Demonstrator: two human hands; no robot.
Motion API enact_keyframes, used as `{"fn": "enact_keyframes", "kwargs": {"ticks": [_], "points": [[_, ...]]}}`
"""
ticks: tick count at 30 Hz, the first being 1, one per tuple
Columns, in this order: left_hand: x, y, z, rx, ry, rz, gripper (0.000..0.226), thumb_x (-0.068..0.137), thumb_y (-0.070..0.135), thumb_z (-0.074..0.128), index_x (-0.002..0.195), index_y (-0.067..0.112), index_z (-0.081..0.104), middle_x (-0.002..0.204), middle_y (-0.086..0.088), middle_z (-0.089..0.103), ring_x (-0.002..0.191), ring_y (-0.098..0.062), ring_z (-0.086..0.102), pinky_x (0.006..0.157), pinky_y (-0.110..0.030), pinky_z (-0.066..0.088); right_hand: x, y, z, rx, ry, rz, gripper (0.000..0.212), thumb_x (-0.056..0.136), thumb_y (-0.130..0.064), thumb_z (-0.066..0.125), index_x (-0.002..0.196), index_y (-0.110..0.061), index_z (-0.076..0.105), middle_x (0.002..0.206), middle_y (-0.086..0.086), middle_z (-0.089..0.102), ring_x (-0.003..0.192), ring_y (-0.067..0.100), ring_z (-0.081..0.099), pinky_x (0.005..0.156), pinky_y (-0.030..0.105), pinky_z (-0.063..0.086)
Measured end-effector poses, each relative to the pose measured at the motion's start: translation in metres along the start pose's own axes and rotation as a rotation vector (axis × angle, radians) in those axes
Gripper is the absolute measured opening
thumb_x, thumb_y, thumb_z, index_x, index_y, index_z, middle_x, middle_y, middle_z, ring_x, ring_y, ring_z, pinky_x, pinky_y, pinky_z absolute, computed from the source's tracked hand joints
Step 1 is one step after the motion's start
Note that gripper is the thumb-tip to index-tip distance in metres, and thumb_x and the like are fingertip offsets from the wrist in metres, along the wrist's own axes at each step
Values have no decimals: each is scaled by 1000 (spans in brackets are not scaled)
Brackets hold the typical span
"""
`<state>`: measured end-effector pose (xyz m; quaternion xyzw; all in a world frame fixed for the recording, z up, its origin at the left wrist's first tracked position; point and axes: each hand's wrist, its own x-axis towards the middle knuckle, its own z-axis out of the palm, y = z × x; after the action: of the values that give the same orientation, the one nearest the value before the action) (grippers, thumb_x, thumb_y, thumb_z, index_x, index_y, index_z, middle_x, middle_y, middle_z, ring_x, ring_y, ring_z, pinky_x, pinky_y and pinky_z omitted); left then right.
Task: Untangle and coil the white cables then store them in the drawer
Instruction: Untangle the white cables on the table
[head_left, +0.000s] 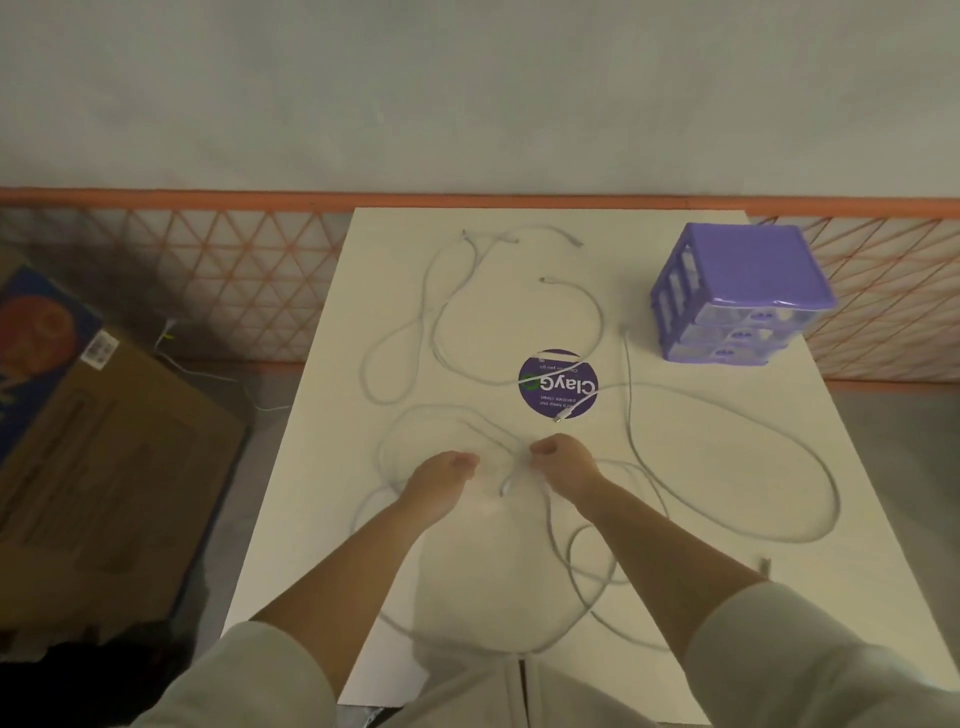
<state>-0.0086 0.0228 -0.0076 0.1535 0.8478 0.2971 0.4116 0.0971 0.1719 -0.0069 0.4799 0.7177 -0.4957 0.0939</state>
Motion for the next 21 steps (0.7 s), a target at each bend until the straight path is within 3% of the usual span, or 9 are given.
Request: {"fn": "enact_keyframes", "kwargs": {"ticks": [2, 5, 8, 11, 14, 17, 21], "points": [[4, 12, -1, -129, 6, -23, 33, 100, 38, 44, 93, 13, 64, 81, 2, 61, 85, -20, 53, 66, -28, 38, -8, -6, -4, 250, -95, 16, 15, 88, -4, 57, 102, -9, 60, 86, 6, 62, 72, 20, 58, 66, 28, 46], [2, 32, -1, -345, 14, -36, 35, 103, 43, 35, 108, 17, 58, 99, -2, 68, 84, -19, 57, 68, -25, 41, -21, -10, -9, 442, -168, -3, 9, 89, -1, 50, 94, -8, 53, 79, 8, 58, 58, 20, 53, 59, 28, 45], [-2, 47, -1, -633, 56, -21, 28, 103, 37, 37, 113, 20, 56, 100, -1, 69, 78, -13, 59, 71, -27, 42, -30, -9, -16, 432, -94, -45, 3, 91, -13, 54, 89, -13, 51, 77, 3, 53, 60, 15, 45, 57, 24, 38], [-2, 56, -12, -903, 69, -31, 22, 99, 24, 43, 115, 22, 58, 102, 0, 71, 82, -11, 61, 74, -25, 43, -37, -7, -28, 435, -10, -133, 18, 96, -28, 55, 98, -11, 62, 75, -9, 52, 67, 8, 45, 57, 14, 37], [-3, 60, -28, -1134, 93, -64, 13, 97, 24, 50, 104, 19, 59, 99, 0, 71, 83, -12, 62, 73, -22, 44, -38, -3, -38, 367, 35, -212, 23, 97, -30, 56, 105, -16, 72, 81, -18, 59, 69, -1, 49, 57, 4, 37], [-3, 60, -40, -1254, 127, -74, 16, 100, 30, 50, 104, 15, 56, 96, -3, 72, 82, -15, 64, 72, -21, 50, -35, 3, -40, 329, 67, -198, 17, 95, -27, 59, 97, -18, 74, 93, -10, 65, 78, 3, 53, 71, 14, 39], [-8, 57, -46, -1257, 107, 7, 4, 99, 12, 53, 95, 13, 54, 102, -9, 69, 85, -18, 67, 70, -21, 58, -30, 13, -39, 202, 160, -99, 17, 95, -27, 54, 89, -24, 69, 85, -10, 62, 88, 18, 56, 78, 32, 43]]}}
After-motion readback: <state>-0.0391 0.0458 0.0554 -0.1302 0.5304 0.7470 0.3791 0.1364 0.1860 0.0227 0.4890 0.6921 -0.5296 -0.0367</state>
